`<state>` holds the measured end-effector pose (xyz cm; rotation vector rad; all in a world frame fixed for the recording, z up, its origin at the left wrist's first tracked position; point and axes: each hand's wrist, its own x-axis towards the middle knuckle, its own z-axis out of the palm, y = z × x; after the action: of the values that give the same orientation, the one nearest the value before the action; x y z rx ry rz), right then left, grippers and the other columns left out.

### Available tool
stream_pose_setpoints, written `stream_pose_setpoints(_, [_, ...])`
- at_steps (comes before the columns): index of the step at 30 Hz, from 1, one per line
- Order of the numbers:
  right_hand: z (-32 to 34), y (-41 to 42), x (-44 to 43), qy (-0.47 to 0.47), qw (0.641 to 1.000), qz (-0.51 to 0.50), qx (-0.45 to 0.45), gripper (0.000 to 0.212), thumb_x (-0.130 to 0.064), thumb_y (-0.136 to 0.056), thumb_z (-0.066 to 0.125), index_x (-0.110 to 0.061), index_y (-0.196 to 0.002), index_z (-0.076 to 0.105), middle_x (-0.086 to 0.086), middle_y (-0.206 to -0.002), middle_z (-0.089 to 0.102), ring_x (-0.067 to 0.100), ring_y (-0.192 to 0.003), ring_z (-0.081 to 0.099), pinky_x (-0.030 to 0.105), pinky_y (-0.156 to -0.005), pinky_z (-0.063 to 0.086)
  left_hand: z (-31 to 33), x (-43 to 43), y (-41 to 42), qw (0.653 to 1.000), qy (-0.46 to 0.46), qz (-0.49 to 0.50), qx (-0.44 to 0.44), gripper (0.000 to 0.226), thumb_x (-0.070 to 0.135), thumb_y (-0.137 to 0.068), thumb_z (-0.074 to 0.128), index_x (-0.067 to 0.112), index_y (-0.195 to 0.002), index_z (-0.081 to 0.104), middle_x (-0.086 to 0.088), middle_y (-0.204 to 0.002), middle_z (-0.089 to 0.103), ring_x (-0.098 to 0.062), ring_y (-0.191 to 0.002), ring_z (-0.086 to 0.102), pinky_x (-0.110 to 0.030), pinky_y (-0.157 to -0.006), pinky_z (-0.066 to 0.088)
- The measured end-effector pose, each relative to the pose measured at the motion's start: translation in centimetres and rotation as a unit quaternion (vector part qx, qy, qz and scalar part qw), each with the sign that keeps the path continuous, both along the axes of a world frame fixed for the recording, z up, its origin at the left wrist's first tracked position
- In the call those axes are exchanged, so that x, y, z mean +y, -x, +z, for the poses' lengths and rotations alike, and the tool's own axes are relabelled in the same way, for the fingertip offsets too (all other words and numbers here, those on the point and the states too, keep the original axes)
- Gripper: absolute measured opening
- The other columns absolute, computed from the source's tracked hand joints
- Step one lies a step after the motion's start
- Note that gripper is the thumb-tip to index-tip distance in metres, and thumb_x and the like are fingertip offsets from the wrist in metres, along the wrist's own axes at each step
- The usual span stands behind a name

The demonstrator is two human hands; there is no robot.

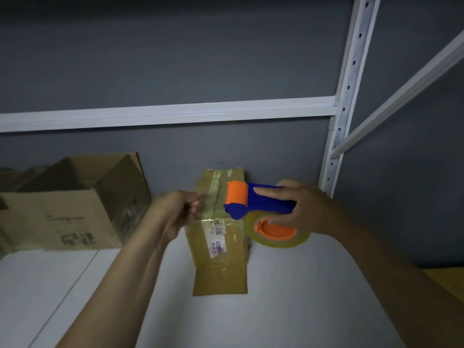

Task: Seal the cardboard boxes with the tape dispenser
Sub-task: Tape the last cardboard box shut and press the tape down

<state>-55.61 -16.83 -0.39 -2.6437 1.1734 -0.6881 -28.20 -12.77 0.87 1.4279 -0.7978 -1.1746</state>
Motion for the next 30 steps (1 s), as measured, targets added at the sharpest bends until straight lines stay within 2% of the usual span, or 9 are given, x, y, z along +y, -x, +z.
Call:
stream_pose_setpoints(6, [0.3,-0.6,0.4,0.005,0.996,-0.042,0.082,0.069,-0.045,-0.080,0.072,-0.036,-0.142,0.040,-0.012,-0.109,0.046,0.006,-0.100,0.047,0.005,-0.070,0.033,-2.3,0.4,-4.9,0.998,-0.031,0.010,-0.051,0.011,0.006,-0.090,0.062,0.009,-0.079,0.063,0.001,-0.055,0.053,-0.012,-0.053,0.050,-0.025,-0.054,0.033])
stream_pose_setpoints(11, [0.9,-2.5,0.8,0.013,0.990,-0.054,0.131,0.069,-0.048,-0.081,0.070,-0.037,-0.142,0.040,-0.009,-0.121,0.052,0.005,-0.099,0.047,0.003,-0.067,0.029,-4.3,-0.7,-6.5,0.999,-0.048,-0.005,-0.017,0.018,0.018,-0.085,0.073,0.009,-0.074,0.062,-0.002,-0.059,0.059,-0.017,-0.076,0.068,-0.020,-0.048,0.045])
stream_pose_setpoints(15, [1.5,-3.1,0.9,0.009,0.982,-0.071,0.178,0.065,-0.050,-0.082,0.068,-0.045,-0.140,0.039,-0.015,-0.112,0.046,0.002,-0.092,0.040,0.007,-0.063,0.027,-6.1,-1.0,-6.4,0.997,-0.065,-0.033,-0.022,0.026,0.019,-0.085,0.073,0.007,-0.067,0.060,-0.004,-0.052,0.049,-0.015,-0.050,0.043,-0.021,-0.043,0.039])
stream_pose_setpoints(19, [1.6,-3.5,1.0,0.010,0.972,-0.081,0.219,0.064,-0.050,-0.084,0.066,-0.045,-0.141,0.037,-0.009,-0.124,0.049,0.002,-0.094,0.039,0.014,-0.069,0.029,-7.7,-0.6,-5.8,0.995,-0.079,-0.053,0.019,0.031,0.031,-0.089,0.067,0.006,-0.071,0.059,-0.006,-0.052,0.050,-0.015,-0.047,0.042,-0.025,-0.049,0.042])
stream_pose_setpoints(21, [1.5,-3.4,1.2,0.017,0.972,-0.081,0.220,0.064,-0.048,-0.084,0.067,-0.044,-0.141,0.038,-0.006,-0.123,0.049,0.003,-0.094,0.040,0.012,-0.069,0.030,-8.7,-0.5,-5.7,0.991,-0.086,-0.081,-0.056,0.042,0.047,-0.091,0.058,0.005,-0.084,0.060,-0.008,-0.060,0.056,-0.017,-0.052,0.047,-0.028,-0.056,0.045])
stream_pose_setpoints(23, [1.3,-3.3,1.3,0.009,0.974,-0.084,0.211,0.065,-0.046,-0.083,0.069,-0.044,-0.140,0.039,-0.004,-0.122,0.050,0.008,-0.097,0.046,0.018,-0.076,0.037,-10.0,-0.3,-5.5,0.980,-0.063,-0.063,-0.179,0.055,0.057,-0.090,0.053,0.009,-0.116,0.057,-0.009,-0.087,0.067,-0.019,-0.072,0.059,-0.031,-0.067,0.050])
stream_pose_setpoints(25, [1.2,-3.5,1.4,0.004,0.973,-0.091,0.210,0.064,-0.046,-0.083,0.068,-0.046,-0.139,0.038,-0.004,-0.120,0.049,0.009,-0.097,0.047,0.021,-0.077,0.037,-10.0,0.2,-5.2,0.960,0.055,0.026,-0.274,0.054,0.050,-0.093,0.052,0.017,-0.136,0.048,-0.007,-0.121,0.062,-0.021,-0.103,0.060,-0.029,-0.085,0.046])
stream_pose_setpoints(27, [1.1,-3.9,1.5,0.003,0.973,-0.095,0.211,0.063,-0.046,-0.084,0.067,-0.048,-0.139,0.037,-0.004,-0.118,0.049,0.007,-0.092,0.043,0.021,-0.076,0.037,-8.9,0.8,-4.4,0.917,0.215,0.006,-0.336,0.052,0.050,-0.095,0.047,0.027,-0.141,0.042,0.010,-0.141,0.047,-0.013,-0.129,0.045,-0.025,-0.100,0.035])
stream_pose_setpoints(30, [1.2,-4.2,1.8,-0.004,0.975,-0.098,0.198,0.063,-0.045,-0.082,0.069,-0.049,-0.137,0.038,-0.004,-0.113,0.049,0.010,-0.092,0.046,0.024,-0.078,0.040,-8.7,-0.1,-3.3,0.757,0.235,-0.172,-0.585,0.078,0.066,-0.090,0.044,0.025,-0.152,0.022,0.016,-0.154,0.014,-0.013,-0.148,0.004,-0.034,-0.118,0.005])
